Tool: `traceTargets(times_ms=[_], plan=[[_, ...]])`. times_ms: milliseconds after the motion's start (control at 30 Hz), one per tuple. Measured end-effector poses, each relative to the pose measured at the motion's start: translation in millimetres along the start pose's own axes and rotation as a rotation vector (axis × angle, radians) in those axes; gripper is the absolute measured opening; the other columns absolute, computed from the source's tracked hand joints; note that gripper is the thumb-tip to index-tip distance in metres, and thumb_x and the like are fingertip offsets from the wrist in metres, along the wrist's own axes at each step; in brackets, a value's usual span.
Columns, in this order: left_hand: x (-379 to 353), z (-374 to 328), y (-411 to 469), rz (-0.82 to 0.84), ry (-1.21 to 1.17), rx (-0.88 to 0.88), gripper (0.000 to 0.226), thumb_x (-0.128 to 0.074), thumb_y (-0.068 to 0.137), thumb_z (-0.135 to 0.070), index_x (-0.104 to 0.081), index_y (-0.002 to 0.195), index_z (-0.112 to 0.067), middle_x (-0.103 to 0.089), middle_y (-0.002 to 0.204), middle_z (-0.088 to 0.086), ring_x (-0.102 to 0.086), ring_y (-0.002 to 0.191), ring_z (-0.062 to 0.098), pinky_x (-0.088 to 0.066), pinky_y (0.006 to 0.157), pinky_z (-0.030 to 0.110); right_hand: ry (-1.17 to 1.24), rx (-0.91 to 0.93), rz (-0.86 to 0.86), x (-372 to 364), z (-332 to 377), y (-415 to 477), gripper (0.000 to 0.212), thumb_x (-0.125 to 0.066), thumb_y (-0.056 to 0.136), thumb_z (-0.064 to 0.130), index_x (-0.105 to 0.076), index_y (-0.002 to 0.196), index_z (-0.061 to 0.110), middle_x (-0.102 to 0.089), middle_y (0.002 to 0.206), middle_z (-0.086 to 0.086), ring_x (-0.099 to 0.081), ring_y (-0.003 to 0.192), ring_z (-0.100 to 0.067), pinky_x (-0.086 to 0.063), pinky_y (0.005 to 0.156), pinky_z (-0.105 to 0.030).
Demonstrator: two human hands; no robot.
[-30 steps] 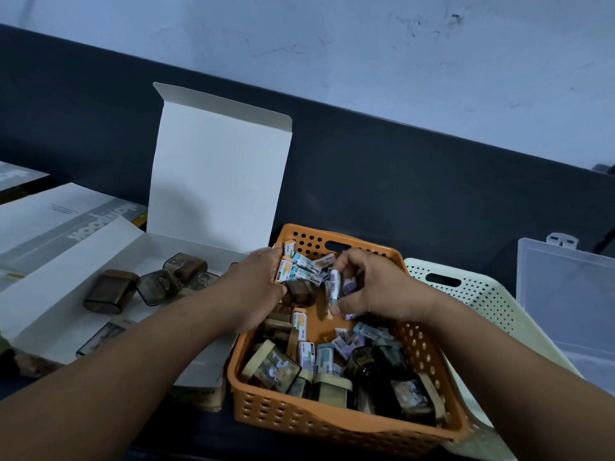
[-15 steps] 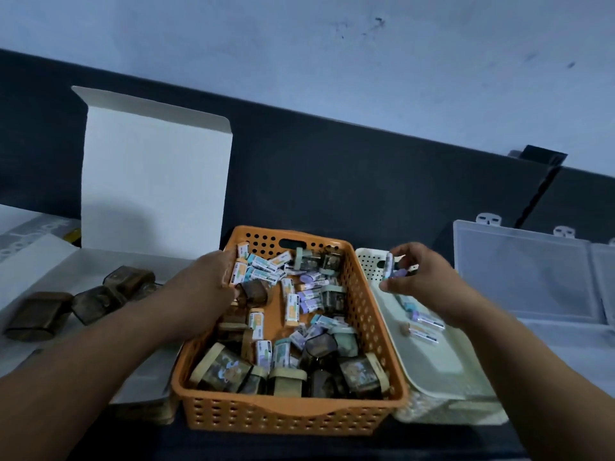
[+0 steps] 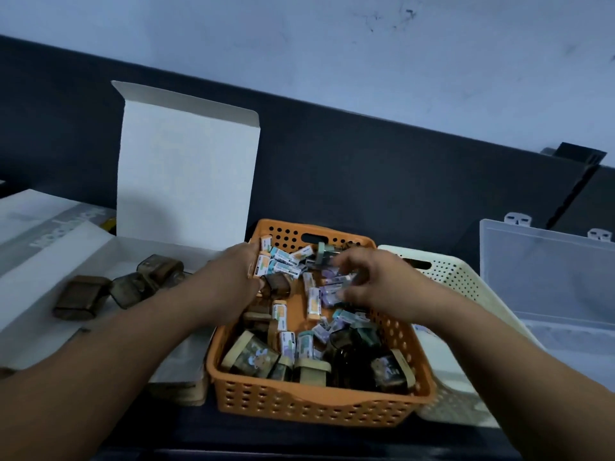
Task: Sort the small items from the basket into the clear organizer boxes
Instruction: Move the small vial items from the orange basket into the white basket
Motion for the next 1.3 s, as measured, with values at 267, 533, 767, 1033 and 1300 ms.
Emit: traceTargets(times_ms=[267, 533, 767, 1033, 1300], plan=[[-0.5, 4.8, 0.5, 0.007, -0.014, -0.001, 0.047, -0.048, 0.097, -0.017, -0.035, 0.14, -0.027, -0.05, 0.134, -0.006, -0.051, 0.112, 0.012, -0.043, 0.092, 0.03, -0.312, 0.048, 0.397, -78.0, 24.4, 39.1, 0.039, -0.07, 0.085, 0.016, -0.059, 0.122, 0.023, -0.062, 0.113, 0.003, -0.058, 0.082, -0.009, -0.049, 0.068, -0.022], [-1.6, 11.3, 3.6, 0.01, 0.011, 0.004, 0.061, -0.048, 0.098, -0.022, -0.017, 0.151, -0.023, -0.026, 0.154, -0.005, -0.027, 0.138, 0.014, -0.024, 0.109, 0.027, -0.263, 0.146, 0.338, -90.4, 20.5, 51.9, 0.048, -0.076, 0.077, 0.015, -0.062, 0.121, 0.028, -0.056, 0.111, 0.008, -0.058, 0.1, -0.015, -0.052, 0.087, -0.032], [-3.3, 14.7, 3.1, 0.018, 0.039, 0.037, 0.065, -0.046, 0.099, -0.027, -0.009, 0.153, -0.024, -0.011, 0.159, -0.007, -0.014, 0.145, 0.016, -0.016, 0.115, 0.032, -0.236, 0.147, 0.462, -102.8, 15.8, 52.0, 0.045, -0.058, 0.095, 0.026, -0.049, 0.139, 0.034, -0.039, 0.137, 0.005, -0.048, 0.12, -0.017, -0.04, 0.097, -0.025], [-1.6, 10.4, 1.9, 0.004, 0.01, 0.037, 0.065, -0.047, 0.099, -0.024, -0.011, 0.153, -0.024, -0.016, 0.158, -0.007, -0.019, 0.143, 0.014, -0.019, 0.112, 0.029, -0.301, 0.073, 0.523, -92.2, 1.5, 54.5, 0.051, -0.066, 0.086, 0.009, -0.053, 0.128, 0.034, -0.042, 0.131, 0.001, -0.048, 0.119, -0.02, -0.047, 0.101, -0.037], [-0.9, 9.0, -0.3, 0.011, 0.028, 0.037, 0.063, -0.045, 0.099, -0.021, -0.012, 0.153, -0.022, -0.02, 0.157, -0.005, -0.023, 0.141, 0.016, -0.024, 0.11, 0.03, -0.193, 0.073, 0.435, -86.4, 3.9, 52.4, 0.032, -0.069, 0.086, 0.014, -0.053, 0.113, 0.022, -0.056, 0.098, 0.003, -0.055, 0.074, -0.008, -0.047, 0.058, -0.022]])
Point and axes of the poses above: each hand's wrist, its own y-axis towards the middle knuckle, its own x-axis out of the back of the hand, z = x × y, the point moved 9 cm from there along y, towards the middle knuckle
